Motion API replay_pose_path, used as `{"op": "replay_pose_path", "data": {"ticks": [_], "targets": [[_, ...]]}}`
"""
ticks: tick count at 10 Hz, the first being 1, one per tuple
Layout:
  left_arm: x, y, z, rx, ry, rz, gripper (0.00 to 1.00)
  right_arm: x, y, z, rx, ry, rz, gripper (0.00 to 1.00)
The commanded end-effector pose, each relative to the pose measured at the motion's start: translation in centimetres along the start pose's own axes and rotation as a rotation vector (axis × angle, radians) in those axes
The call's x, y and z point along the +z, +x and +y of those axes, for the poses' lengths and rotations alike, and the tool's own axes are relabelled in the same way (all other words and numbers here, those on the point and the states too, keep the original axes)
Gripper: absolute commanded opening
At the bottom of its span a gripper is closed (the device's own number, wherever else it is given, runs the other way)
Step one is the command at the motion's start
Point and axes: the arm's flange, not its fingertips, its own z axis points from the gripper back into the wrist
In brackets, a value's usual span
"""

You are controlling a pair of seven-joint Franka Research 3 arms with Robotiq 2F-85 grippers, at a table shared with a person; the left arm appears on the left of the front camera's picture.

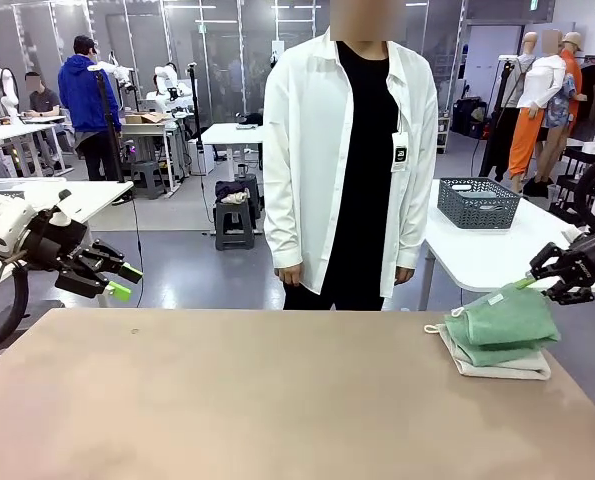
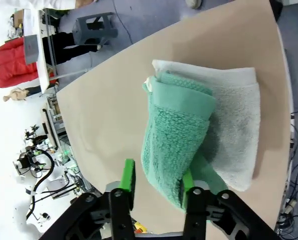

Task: Fold the towels and place them in the basket.
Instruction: Stack the folded Towel with hook on the right side of the table.

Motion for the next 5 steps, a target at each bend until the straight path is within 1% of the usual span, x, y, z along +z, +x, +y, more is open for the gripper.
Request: {"op": "replay_pose_path", "data": {"ticks": [1,2,3,4,5], "targets": [[0.1,0.3,-0.1,-0.001,0.006,0.001,0.63,0.1,0.3,0.5,0.027,-0.120,-0.039,0.86],[0.1,0.3,-0.1,-0.001,0.006,0.001,0.63,0.5,0.3,1.0,0.036,-0.165,-0.036,0.70],[0.1,0.3,-0.1,-0.001,0.006,0.001,0.63,0.8,0.3,1.6,0.037,-0.208,-0.036,1.00],[0.1,0.3,-0.1,-0.001,0.006,0.001,0.63,0.9,0.0,2.3,0.047,-0.253,-0.034,0.89],[0.1,0.3,-0.1,-0.001,0.006,0.001,0.63,0.9,-0.3,3.4,0.059,-0.338,-0.043,1.00]]}}
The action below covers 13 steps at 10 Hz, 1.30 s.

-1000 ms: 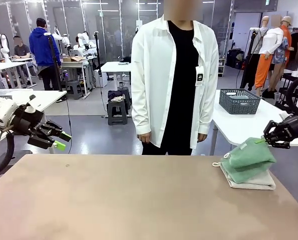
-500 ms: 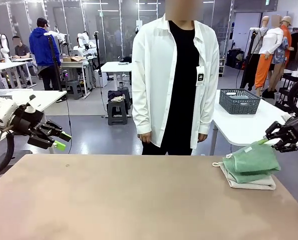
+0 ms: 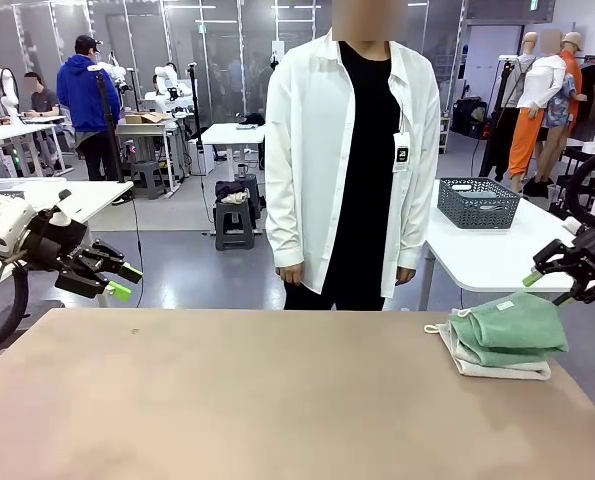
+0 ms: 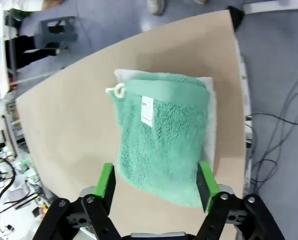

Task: Fold the towels and place them in the basket.
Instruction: Stack the folded Towel with hook on the right side of the table.

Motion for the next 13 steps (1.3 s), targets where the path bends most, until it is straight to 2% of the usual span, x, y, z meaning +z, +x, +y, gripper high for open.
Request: {"op": "replay_pose_path", "data": {"ticks": [1,3,4,7,8,9,11,13], "targets": [[0.1,0.3,-0.1,-0.001,0.007,0.001,0.63,0.2,-1.2,3.1,0.001,-0.151,-0.006,1.00],[0.1,0.3,-0.1,-0.001,0.007,0.001,0.63,0.2,-2.5,6.7,0.015,-0.237,0.008,1.00],[0.1,0.3,-0.1,-0.001,0.007,0.001,0.63,0.4,-4.3,9.4,-0.011,-0.274,-0.009,1.00],[0.1,0.3,-0.1,-0.001,0.007,0.001,0.63,3.9,-11.9,18.3,0.008,-0.362,-0.143,1.00],[0.1,0.3,-0.1,-0.001,0.007,0.001,0.63,5.8,-14.6,20.8,0.043,-0.351,-0.139,1.00],[0.1,0.3,-0.1,-0.001,0.007,0.001,0.63,8.4,-16.9,23.1,0.116,-0.363,-0.201,1.00],[0.1,0.3,-0.1,-0.001,0.007,0.001,0.63,11.6,-20.3,26.1,0.170,-0.393,-0.296,1.00],[0.1,0.3,-0.1,-0.001,0.007,0.001,0.63,13.2,-23.2,28.3,0.206,-0.413,-0.338,1.00]]}}
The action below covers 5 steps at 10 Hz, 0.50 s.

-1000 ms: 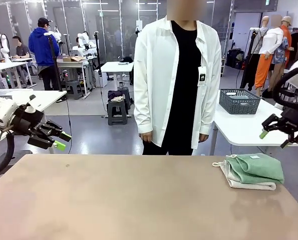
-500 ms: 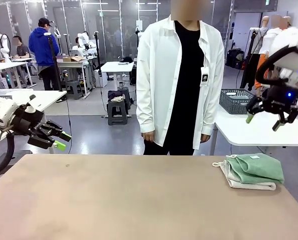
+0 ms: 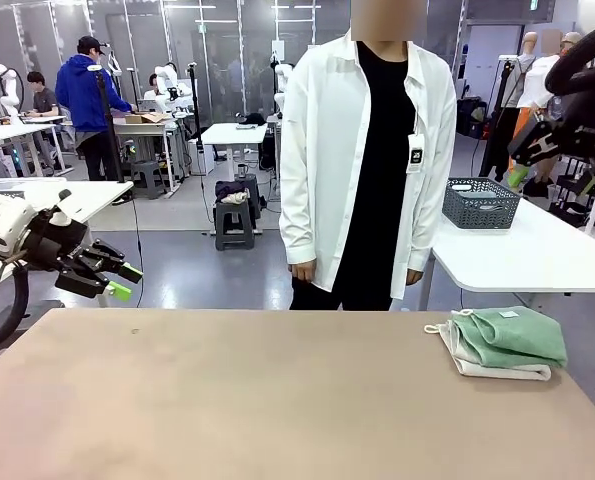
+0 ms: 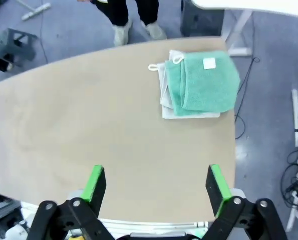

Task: Fold the towels and place them in the basket.
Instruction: Stack the folded Towel with hook on the right side of the table.

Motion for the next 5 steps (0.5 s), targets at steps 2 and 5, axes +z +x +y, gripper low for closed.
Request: {"op": "replay_pose_path", "data": {"ticks": [2,5], "targets": [[0.1,0.2,-0.1,0.000,0.007,0.001,0.63,-0.1,-1.6,1.1,0.006,-0.034,-0.016,1.00],[0.1,0.2,-0.1,0.000,0.007,0.001,0.63,0.9,-1.1,0.8,0.022,-0.009,-0.016,1.00]]}}
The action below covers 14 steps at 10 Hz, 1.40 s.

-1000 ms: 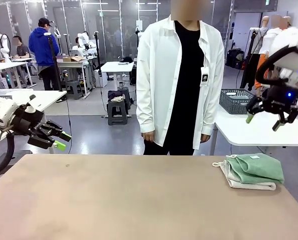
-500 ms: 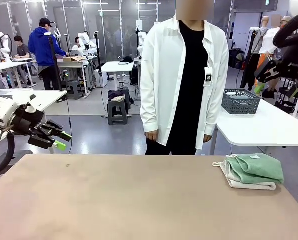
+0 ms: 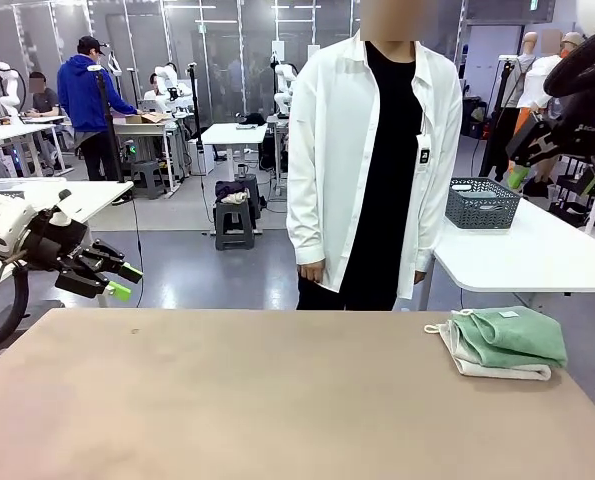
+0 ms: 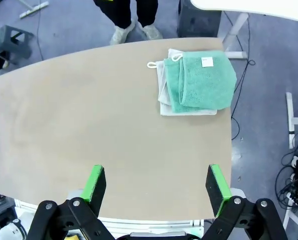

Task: Fold the towels and place them in the basket.
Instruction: Stack the folded Towel with hook on the right side of the table.

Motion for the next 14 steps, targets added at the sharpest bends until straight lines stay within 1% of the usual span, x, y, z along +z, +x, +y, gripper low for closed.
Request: {"op": "replay_pose_path", "data": {"ticks": [1,14], "targets": [[0.14,0.23,-0.06,0.000,0.007,0.001,0.63,0.48,0.09,0.03,0.001,0.012,-0.010,1.00],[0.14,0.23,-0.06,0.000,0.007,0.001,0.63,0.48,0.09,0.03,0.001,0.012,-0.010,1.00]]}}
